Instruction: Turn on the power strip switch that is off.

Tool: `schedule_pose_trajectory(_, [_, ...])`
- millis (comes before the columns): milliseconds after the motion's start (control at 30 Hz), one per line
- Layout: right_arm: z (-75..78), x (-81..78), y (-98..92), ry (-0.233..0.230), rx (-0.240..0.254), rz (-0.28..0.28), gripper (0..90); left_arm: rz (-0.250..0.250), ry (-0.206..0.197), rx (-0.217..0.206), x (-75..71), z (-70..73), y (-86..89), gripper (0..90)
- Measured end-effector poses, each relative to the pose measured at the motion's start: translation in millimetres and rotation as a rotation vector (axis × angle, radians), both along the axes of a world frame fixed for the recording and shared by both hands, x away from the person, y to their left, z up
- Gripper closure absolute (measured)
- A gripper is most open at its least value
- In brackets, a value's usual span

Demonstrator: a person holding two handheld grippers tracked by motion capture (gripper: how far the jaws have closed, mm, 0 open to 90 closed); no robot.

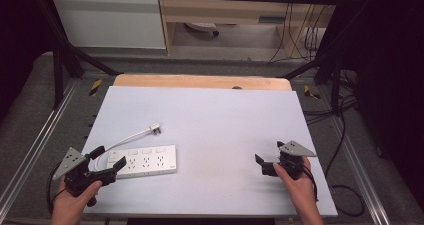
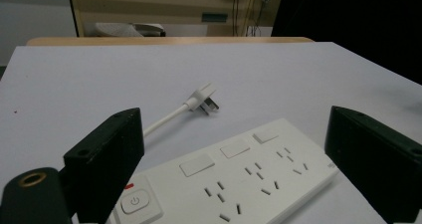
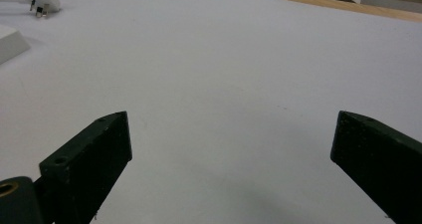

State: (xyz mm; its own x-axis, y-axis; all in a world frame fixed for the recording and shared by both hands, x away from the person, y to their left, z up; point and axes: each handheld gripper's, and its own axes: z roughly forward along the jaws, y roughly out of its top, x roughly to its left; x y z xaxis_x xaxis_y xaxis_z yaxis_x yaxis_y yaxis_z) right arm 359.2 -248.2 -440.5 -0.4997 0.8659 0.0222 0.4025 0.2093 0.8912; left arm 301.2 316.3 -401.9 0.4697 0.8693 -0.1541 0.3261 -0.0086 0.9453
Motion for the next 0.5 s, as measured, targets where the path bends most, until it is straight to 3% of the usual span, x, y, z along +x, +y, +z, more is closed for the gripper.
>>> schedule_pose_trajectory(233, [0.6,0.3,-0.3,-0.004,-0.003,-0.002,3.0,-0.008,-0.005,-0.019,-1.1,3.7,-1.2,8.6])
schedule_pose_trajectory(500, [1.6,-0.8,0.6,-0.007,0.001,0.001,2.8,-0.028,-0.019,-0.002,-2.0,8.5,-11.4,8.3])
